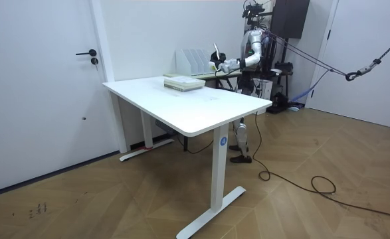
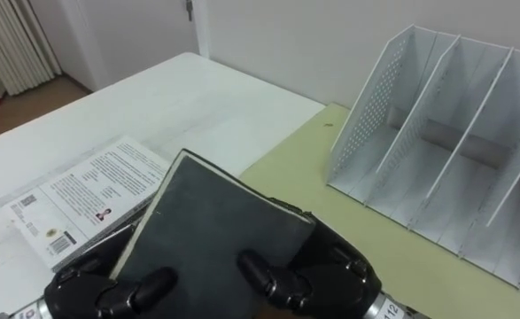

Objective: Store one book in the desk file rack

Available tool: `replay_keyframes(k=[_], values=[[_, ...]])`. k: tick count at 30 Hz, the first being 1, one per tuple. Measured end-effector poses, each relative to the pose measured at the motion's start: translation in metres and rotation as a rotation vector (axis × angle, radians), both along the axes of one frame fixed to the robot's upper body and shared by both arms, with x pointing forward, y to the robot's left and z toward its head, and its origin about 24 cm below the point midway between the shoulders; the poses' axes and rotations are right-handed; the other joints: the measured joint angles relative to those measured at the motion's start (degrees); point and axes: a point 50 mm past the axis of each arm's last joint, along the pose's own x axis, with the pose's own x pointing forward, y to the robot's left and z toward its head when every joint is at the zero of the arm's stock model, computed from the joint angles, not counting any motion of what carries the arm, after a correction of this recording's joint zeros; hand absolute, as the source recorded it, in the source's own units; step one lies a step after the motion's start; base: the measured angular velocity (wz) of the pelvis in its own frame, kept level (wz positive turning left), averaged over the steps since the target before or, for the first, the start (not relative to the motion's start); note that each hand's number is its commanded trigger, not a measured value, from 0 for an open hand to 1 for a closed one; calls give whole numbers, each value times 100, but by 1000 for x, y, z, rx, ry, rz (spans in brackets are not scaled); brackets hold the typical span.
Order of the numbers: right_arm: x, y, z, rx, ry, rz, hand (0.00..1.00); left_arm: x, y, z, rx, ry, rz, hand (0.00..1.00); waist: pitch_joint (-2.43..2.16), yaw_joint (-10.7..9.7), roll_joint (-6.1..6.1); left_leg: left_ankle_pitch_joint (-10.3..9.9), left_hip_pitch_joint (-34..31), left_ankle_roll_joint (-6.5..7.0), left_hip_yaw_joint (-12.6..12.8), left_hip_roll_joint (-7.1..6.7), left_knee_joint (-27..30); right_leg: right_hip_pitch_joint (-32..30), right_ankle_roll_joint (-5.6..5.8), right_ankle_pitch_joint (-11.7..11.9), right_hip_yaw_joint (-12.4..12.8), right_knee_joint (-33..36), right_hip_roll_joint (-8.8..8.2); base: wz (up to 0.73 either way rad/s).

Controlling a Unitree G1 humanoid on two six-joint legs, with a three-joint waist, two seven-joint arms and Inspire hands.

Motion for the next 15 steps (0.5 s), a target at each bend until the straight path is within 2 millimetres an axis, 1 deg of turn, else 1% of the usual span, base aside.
replay_keyframes(k=[11,12,13,14,15], values=[[0,2,0,11,5,4,100,0,-1,0,-3,0,-6,100,5,2,-31,-1,-9,0,0,0,-9,3,0,0,1,2,-1,0],[0,2,0,12,4,5,100,0,-1,0,-3,1,-8,94,1,3,-37,0,-9,0,0,-1,-5,3,0,0,2,1,-1,0],[0,2,0,12,4,5,100,-1,-1,0,-3,0,-9,75,-3,2,-43,0,-6,0,0,-1,0,5,0,0,2,-3,0,0],[0,2,0,12,4,5,100,-1,-1,0,-3,0,-10,21,-5,2,-44,0,-3,0,0,-1,3,8,0,0,3,-6,1,0],[0,2,0,11,4,5,100,-1,-1,0,-2,0,-10,0,-6,2,-44,0,1,0,0,-1,19,15,0,0,3,-6,1,0]])
